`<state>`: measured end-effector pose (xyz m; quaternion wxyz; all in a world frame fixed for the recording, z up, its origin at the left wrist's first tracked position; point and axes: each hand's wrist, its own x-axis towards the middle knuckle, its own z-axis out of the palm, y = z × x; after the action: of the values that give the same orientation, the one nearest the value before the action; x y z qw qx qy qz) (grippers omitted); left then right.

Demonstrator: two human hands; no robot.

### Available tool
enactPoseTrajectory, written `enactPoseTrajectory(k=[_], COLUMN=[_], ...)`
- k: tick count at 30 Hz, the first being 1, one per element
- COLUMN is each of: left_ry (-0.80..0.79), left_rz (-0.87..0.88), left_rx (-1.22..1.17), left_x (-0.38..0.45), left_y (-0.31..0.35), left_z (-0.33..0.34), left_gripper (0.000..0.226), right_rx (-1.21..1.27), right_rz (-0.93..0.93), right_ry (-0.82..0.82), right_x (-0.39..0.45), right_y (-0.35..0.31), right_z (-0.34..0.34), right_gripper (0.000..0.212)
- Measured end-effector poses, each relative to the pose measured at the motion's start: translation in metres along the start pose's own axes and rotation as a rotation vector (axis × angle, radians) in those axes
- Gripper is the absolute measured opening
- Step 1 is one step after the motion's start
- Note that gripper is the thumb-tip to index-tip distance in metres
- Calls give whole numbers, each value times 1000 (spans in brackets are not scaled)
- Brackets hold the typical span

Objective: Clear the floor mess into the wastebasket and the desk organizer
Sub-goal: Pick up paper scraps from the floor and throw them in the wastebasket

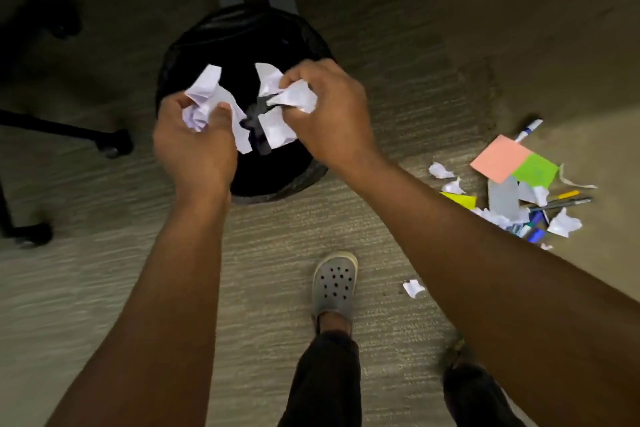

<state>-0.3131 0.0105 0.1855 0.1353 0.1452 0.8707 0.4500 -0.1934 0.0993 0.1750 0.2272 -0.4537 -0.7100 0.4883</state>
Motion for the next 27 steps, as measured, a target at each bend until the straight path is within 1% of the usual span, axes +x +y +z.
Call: enactPoseTrajectory(k=[1, 3, 5, 6, 7, 8, 10, 13, 14, 15, 17, 20, 22, 24, 27], left_ry=[-23, -148, -315, -368, -387, -372, -306, -212, -207, -234, -379, -653, -792, -902, -1018], left_rz=[-19, -82, -167, -190, -187, -146, 29, 318, 388, 442, 485, 403, 371, 421, 473], left_rx=[30, 96, 152, 184, 227, 279, 350, 278, 240, 207, 182, 213, 261, 351, 505], left_x=[11, 28, 38, 40, 41, 40, 30, -10, -29, -49, -87, -137, -163, -181, -195], left_y=[-6, -20, -34, -39, -44, -47, -51, -51, -49, -49, -53, -67, -80, -93, -112], left_z=[-1, 0, 2, 3, 3, 3, 3, 7, 10, 15, 29, 64, 94, 128, 184], left_gripper=[20, 28, 51, 58, 60, 59, 51, 36, 31, 27, 21, 18, 19, 21, 31], right_rx=[-61, -197, -314, -354, -383, -401, -379, -196, -152, -128, -123, -189, -272, -371, -468], right_rz=[-4, 10, 16, 0, -25, -51, -93, -151, -155, -143, -67, 125, 266, 390, 537], right_ry=[-73, -232, -361, -384, -375, -338, -211, 32, 104, 158, 224, 248, 202, 129, 16], right_x=[9, 24, 29, 29, 26, 21, 7, -24, -36, -50, -81, -134, -172, -209, -247], right_y=[-2, -2, 3, 6, 8, 11, 15, 28, 36, 47, 77, 136, 179, 221, 277], right_z=[14, 36, 48, 51, 51, 50, 44, 26, 18, 8, -11, -45, -67, -89, -117], right_gripper=[32, 53, 69, 71, 70, 67, 56, 35, 30, 26, 22, 21, 23, 28, 39])
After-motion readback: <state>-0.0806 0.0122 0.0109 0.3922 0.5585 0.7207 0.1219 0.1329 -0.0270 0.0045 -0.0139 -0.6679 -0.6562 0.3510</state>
